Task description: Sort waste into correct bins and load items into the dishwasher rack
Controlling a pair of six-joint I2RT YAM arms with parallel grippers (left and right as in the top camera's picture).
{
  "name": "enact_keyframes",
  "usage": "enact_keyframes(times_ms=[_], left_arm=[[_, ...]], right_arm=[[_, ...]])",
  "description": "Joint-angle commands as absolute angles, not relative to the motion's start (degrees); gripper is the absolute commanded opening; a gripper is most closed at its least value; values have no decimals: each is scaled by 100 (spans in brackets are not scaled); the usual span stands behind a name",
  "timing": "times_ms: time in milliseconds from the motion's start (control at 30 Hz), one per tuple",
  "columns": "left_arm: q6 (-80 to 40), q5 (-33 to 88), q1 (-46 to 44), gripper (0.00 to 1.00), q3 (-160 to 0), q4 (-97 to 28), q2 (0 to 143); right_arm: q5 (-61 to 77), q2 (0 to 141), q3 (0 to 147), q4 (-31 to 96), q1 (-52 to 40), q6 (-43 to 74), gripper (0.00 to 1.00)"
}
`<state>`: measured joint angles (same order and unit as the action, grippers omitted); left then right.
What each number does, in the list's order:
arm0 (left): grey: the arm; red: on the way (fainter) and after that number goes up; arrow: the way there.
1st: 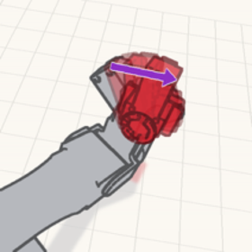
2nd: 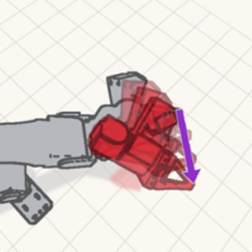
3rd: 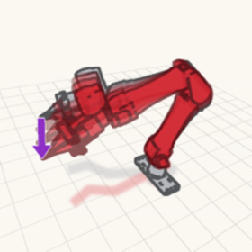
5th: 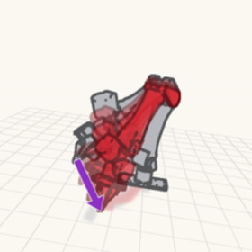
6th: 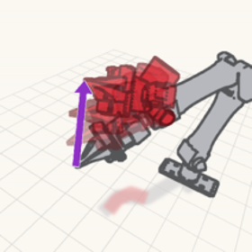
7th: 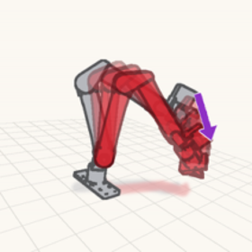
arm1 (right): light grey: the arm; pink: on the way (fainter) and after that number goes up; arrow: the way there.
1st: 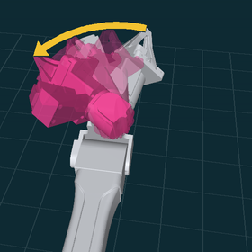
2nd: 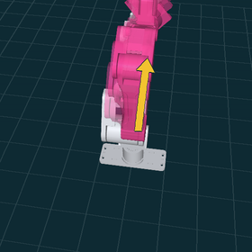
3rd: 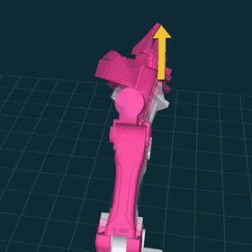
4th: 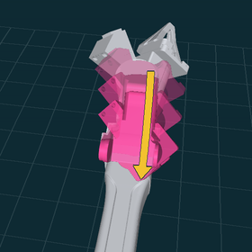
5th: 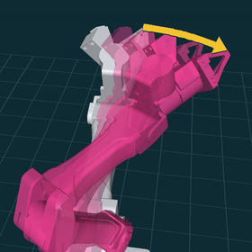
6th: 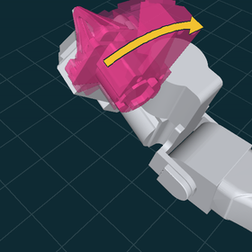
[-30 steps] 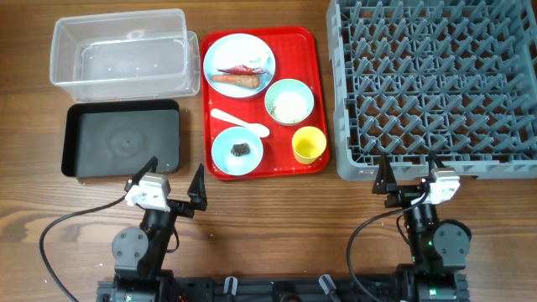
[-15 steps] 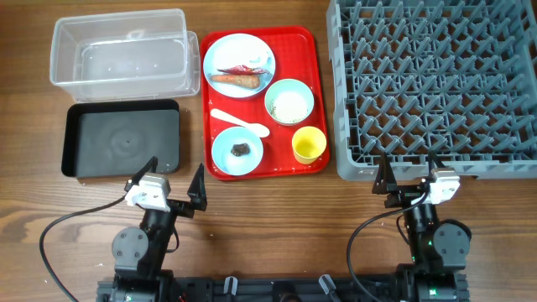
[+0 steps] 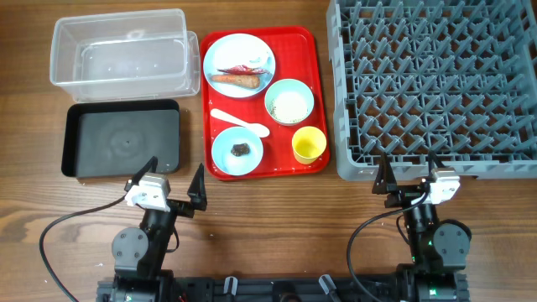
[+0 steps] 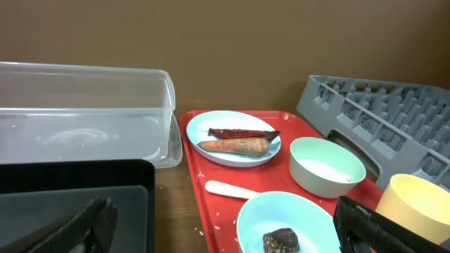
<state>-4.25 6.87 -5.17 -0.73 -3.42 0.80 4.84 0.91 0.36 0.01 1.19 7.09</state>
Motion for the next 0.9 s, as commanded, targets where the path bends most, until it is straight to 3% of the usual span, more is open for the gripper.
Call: enact_keyframes(times_ms=[0,600,867], left_arm=[[-499,676,-541,100,-32,-252,75],[-502,805,-541,100,-773,196,117],[-499,805,-541,100,-2005,-292,987]], right_arm=[[449,102,32,-25,95,784,100],[1664,167,438,-574,95,403,100],[1916,1441,1660,-567,95,-19,100]])
